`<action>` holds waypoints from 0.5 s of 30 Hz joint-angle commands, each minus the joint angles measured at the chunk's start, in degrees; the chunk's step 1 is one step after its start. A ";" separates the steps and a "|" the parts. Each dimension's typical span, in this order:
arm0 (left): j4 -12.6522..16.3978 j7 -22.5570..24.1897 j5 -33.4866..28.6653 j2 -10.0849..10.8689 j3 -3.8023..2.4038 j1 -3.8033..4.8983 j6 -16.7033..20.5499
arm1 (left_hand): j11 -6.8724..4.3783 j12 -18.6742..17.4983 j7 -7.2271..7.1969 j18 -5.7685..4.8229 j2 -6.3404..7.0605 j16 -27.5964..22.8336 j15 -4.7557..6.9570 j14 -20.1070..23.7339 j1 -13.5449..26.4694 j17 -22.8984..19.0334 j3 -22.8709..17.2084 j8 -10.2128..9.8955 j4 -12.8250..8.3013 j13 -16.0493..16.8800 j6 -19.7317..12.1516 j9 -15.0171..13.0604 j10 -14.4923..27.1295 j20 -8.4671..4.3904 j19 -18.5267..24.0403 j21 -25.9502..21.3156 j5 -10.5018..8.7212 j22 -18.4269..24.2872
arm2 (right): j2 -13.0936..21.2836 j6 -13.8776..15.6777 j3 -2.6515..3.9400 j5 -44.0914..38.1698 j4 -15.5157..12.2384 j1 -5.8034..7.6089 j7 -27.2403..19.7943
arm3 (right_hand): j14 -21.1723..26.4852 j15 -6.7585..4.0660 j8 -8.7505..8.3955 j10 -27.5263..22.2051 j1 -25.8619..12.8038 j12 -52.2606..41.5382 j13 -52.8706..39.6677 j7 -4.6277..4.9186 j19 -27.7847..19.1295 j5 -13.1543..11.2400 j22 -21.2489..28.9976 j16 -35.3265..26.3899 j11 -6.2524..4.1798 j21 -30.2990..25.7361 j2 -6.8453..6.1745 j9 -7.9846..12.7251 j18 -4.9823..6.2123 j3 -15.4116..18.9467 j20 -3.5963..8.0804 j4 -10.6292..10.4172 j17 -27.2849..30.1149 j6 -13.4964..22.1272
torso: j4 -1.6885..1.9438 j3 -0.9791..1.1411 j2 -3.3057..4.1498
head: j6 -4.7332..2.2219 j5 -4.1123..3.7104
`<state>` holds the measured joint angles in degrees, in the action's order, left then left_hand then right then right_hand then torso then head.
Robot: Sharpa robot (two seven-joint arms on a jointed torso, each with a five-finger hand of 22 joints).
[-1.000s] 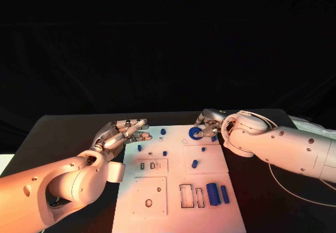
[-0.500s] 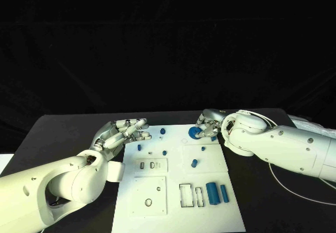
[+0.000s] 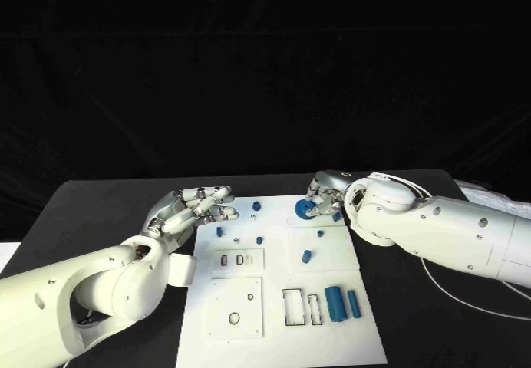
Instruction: Assemble the parts on the task board
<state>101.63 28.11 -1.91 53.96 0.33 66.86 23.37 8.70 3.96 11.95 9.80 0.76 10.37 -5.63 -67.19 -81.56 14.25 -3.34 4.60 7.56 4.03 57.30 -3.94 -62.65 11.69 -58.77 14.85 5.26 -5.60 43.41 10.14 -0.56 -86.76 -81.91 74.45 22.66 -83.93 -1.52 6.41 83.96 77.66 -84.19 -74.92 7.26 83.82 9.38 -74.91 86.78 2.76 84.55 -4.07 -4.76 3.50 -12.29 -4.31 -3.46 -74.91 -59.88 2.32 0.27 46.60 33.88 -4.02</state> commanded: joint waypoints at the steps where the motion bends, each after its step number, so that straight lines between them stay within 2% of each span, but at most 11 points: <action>1: 0.12 0.25 -0.06 -0.09 -0.05 0.07 -1.15 | 0.15 -0.28 0.06 0.69 -0.17 -0.32 -0.05 -0.06 -0.59 0.09 -0.18 -0.30 -0.42 -0.07 -0.02 0.02 0.33 0.26 -0.24 -0.26 -0.33 0.07 | -0.38 2.01 -0.15 -6.08 -0.44 -0.33 2.15 | -4.51 -0.44 0.33 3.33 -0.63 -0.43 -10.46 -0.19 0.73 0.56 -2.49 0.32 -0.61 0.22 0.60 -0.30 -0.89 -0.71 0.15 0.05 -6.49 -0.91 | 0.08 -0.02 -0.01 | 0.10 -0.18; 7: 0.13 0.23 -0.06 -0.09 -0.05 0.07 -1.17 | 0.14 -0.28 0.06 0.69 -0.18 -0.33 -0.05 -0.07 -0.60 0.09 -0.19 -0.30 -0.43 -0.07 -0.02 0.02 0.34 0.26 -0.24 -0.26 -0.33 0.07 | -0.34 5.36 -0.17 -9.14 -2.23 -0.57 2.85 | -4.53 -0.77 0.40 3.60 -0.85 -0.86 -10.93 -0.56 0.95 2.40 -2.97 0.35 -0.98 0.44 0.84 -0.46 -0.99 -1.82 0.47 0.36 -6.59 -1.75 | 0.09 -0.03 -0.01 | 0.11 -0.15; 15: 0.00 0.20 -0.06 -0.09 -0.05 0.07 -1.19 | 0.14 -0.29 0.07 0.69 -0.25 -0.37 -0.04 -0.07 -0.71 0.14 -0.25 -0.33 -0.54 -0.07 -0.02 0.02 0.36 0.25 -0.26 -0.27 -0.33 0.08 | -0.51 9.10 -0.15 -10.38 -7.03 -0.70 2.86 | -4.53 -0.94 0.16 3.72 -1.64 -0.98 -11.14 -0.69 1.31 4.11 -3.80 0.35 -1.13 0.80 0.81 -0.52 -1.16 -2.94 0.69 0.46 -6.61 -2.09 | 0.08 -0.03 0.00 | 0.02 0.22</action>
<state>101.59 28.04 -1.92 53.96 0.33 66.86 23.33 8.69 3.96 11.95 9.80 0.45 10.37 -5.63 -67.19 -81.87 14.34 -3.57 4.60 7.34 4.03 57.30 -3.94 -62.65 11.69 -58.77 14.85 5.26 -5.61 43.02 16.23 -0.73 -94.46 -88.50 73.78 24.76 -83.92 -1.97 6.59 84.00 76.42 -84.86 -74.91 7.59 84.02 13.31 -74.95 86.77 2.00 85.21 -3.64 -4.73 3.50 -14.91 -4.10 -3.09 -74.91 -60.36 2.41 0.23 46.60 33.94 -3.96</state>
